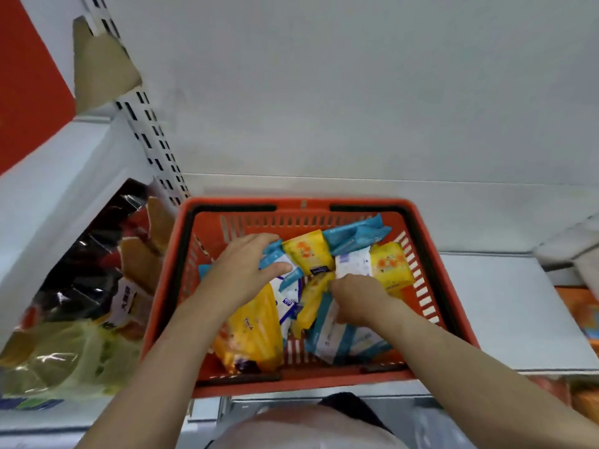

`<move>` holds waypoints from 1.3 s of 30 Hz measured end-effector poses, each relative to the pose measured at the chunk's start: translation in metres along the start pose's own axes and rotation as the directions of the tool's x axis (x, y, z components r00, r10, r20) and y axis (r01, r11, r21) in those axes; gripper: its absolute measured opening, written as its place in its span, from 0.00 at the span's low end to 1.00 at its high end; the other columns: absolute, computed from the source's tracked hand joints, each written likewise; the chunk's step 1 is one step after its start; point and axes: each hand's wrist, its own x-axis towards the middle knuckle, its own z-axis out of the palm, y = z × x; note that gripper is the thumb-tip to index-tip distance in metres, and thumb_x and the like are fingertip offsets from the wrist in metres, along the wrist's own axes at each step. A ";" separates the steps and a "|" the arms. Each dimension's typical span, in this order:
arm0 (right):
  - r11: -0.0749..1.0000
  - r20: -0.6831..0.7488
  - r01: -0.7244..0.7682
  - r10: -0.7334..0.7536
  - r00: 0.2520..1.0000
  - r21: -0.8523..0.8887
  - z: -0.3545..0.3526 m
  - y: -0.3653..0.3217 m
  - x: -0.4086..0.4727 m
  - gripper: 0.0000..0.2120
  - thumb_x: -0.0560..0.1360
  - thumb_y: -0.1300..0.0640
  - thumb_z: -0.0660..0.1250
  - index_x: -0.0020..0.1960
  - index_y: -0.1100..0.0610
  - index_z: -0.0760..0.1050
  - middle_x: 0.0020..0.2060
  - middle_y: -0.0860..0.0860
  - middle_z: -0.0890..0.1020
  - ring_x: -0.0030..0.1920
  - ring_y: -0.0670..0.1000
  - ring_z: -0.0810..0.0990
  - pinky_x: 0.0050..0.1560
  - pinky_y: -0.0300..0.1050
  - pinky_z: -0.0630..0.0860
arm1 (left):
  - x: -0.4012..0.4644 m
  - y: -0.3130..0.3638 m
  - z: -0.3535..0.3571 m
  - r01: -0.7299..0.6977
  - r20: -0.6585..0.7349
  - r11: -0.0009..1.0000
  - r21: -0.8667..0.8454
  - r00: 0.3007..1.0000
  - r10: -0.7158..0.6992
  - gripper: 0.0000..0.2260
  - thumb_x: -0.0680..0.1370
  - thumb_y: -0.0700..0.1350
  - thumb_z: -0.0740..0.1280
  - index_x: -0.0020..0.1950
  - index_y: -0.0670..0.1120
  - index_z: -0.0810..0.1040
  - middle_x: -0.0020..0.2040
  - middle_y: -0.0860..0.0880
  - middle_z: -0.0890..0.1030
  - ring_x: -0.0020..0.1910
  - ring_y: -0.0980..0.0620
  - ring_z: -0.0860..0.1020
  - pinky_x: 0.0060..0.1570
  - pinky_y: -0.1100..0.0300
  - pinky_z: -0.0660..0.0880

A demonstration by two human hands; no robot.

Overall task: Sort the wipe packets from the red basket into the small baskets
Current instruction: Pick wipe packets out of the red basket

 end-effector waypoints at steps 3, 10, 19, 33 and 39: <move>0.957 -0.121 0.018 0.017 0.993 0.289 -0.002 0.013 -0.001 0.13 0.73 0.49 0.73 0.36 0.50 0.71 0.36 0.48 0.76 0.41 0.52 0.77 0.38 0.45 0.70 | 0.006 0.003 0.001 0.006 0.104 0.990 -0.144 0.995 0.009 0.30 0.73 0.62 0.69 0.72 0.54 0.69 0.70 0.53 0.73 0.69 0.52 0.71 0.64 0.53 0.70; 0.195 -0.222 0.194 0.134 0.966 0.961 -0.021 0.021 -0.023 0.08 0.74 0.58 0.74 0.44 0.63 0.80 0.34 0.54 0.79 0.33 0.51 0.76 0.30 0.40 0.72 | 0.007 0.018 0.003 0.100 0.262 0.926 -0.365 0.965 0.000 0.24 0.75 0.52 0.72 0.68 0.50 0.73 0.64 0.52 0.77 0.61 0.54 0.76 0.60 0.58 0.74; 0.552 -0.500 0.238 0.391 0.773 0.799 -0.029 0.031 0.003 0.05 0.75 0.52 0.72 0.47 0.52 0.79 0.43 0.45 0.82 0.45 0.45 0.79 0.43 0.34 0.74 | 0.008 -0.001 0.006 0.161 0.070 0.879 -0.449 0.987 -0.144 0.04 0.74 0.44 0.74 0.43 0.48 0.80 0.42 0.48 0.83 0.41 0.51 0.80 0.44 0.56 0.74; 0.880 -0.671 -0.021 0.377 0.639 0.474 -0.027 0.045 0.006 0.12 0.71 0.47 0.74 0.46 0.54 0.79 0.44 0.51 0.79 0.49 0.53 0.76 0.44 0.45 0.72 | -0.001 -0.010 -0.007 0.193 0.004 0.769 -0.609 0.971 -0.240 0.03 0.76 0.45 0.71 0.46 0.48 0.79 0.44 0.47 0.85 0.44 0.45 0.83 0.49 0.42 0.79; 0.149 -0.278 0.236 0.590 0.758 0.960 -0.021 0.018 -0.038 0.12 0.76 0.52 0.72 0.52 0.58 0.75 0.46 0.56 0.83 0.42 0.54 0.85 0.37 0.49 0.83 | -0.001 0.005 -0.011 0.145 -0.033 0.720 -0.678 0.973 -0.227 0.03 0.77 0.46 0.70 0.48 0.48 0.79 0.44 0.50 0.85 0.41 0.51 0.83 0.38 0.55 0.78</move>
